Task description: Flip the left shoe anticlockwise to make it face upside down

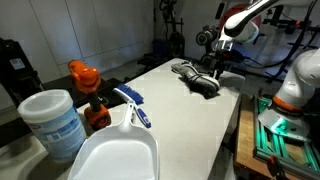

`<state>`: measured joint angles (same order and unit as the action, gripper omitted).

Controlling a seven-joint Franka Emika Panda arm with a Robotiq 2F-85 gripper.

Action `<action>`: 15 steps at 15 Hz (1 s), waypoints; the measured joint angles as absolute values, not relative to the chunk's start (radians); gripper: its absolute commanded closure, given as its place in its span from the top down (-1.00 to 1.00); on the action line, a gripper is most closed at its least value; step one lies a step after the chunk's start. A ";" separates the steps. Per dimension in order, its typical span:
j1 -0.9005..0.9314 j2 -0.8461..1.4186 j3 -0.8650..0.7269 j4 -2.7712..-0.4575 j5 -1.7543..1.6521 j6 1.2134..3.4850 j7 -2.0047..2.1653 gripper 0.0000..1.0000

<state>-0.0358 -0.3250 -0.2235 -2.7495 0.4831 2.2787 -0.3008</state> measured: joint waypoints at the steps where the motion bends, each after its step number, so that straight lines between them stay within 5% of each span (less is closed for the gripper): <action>1: -0.033 -0.318 -0.223 -2.749 0.505 2.280 -0.320 1.00; 15: 0.018 -0.298 -0.202 -2.734 0.691 2.313 -0.500 1.00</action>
<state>0.0177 -0.2984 -0.2020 -2.7340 0.6909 2.3130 -0.4997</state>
